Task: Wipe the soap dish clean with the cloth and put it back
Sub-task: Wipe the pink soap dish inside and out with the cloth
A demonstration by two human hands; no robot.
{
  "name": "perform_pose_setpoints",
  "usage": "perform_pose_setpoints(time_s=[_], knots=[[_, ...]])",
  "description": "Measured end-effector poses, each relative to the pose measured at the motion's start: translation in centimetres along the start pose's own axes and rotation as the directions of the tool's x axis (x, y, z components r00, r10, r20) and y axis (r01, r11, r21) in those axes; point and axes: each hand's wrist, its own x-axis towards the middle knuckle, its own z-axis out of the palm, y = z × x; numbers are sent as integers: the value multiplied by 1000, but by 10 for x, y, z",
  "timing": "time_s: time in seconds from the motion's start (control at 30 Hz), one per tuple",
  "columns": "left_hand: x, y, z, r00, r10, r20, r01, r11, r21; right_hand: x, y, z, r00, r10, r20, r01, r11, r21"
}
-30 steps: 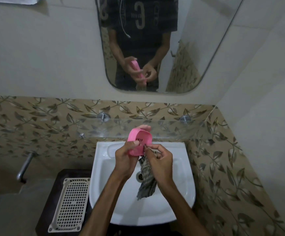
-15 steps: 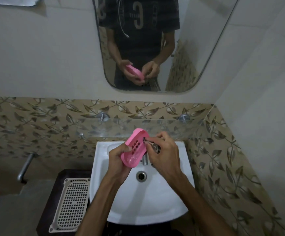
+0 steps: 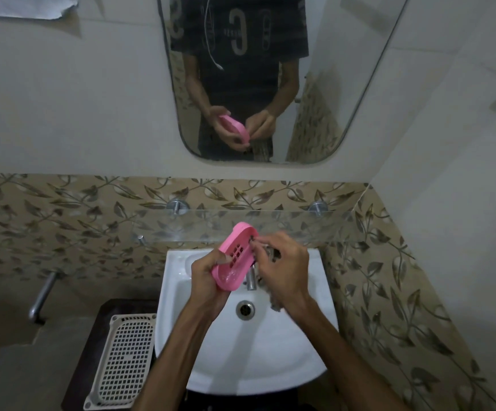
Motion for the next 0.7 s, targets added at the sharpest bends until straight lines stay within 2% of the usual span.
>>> perform_pose_setpoints(time_s=[0.07, 0.17, 0.2, 0.3, 0.43, 0.57, 0.7], knots=[[-1, -2, 2, 1000, 16, -11, -16, 1000, -18, -1, -3, 1, 1000, 0, -20, 0, 1000, -13], [0, -2, -2, 999, 33, -41, -36, 997, -63, -14, -12, 3, 983, -127, 133, 132, 991, -31], [0, -1, -1, 999, 38, -38, -41, 997, -65, -10, -10, 1, 985, -105, 135, 112, 993, -42], [-3, -2, 5, 998, 57, -25, -57, 998, -2, 6, -3, -5, 1000, -1, 26, 4, 994, -108], [-3, -5, 1, 992, 100, -75, -93, 992, 91, -11, -14, -3, 988, -18, 155, 37, 992, -119], [-2, -8, 7, 992, 124, -4, -122, 980, 160, 3, -6, -6, 996, 90, 23, -87, 990, -108], [-2, -6, 1, 992, 121, -46, -115, 986, 121, -13, -13, -3, 976, 12, 219, 15, 992, -124]])
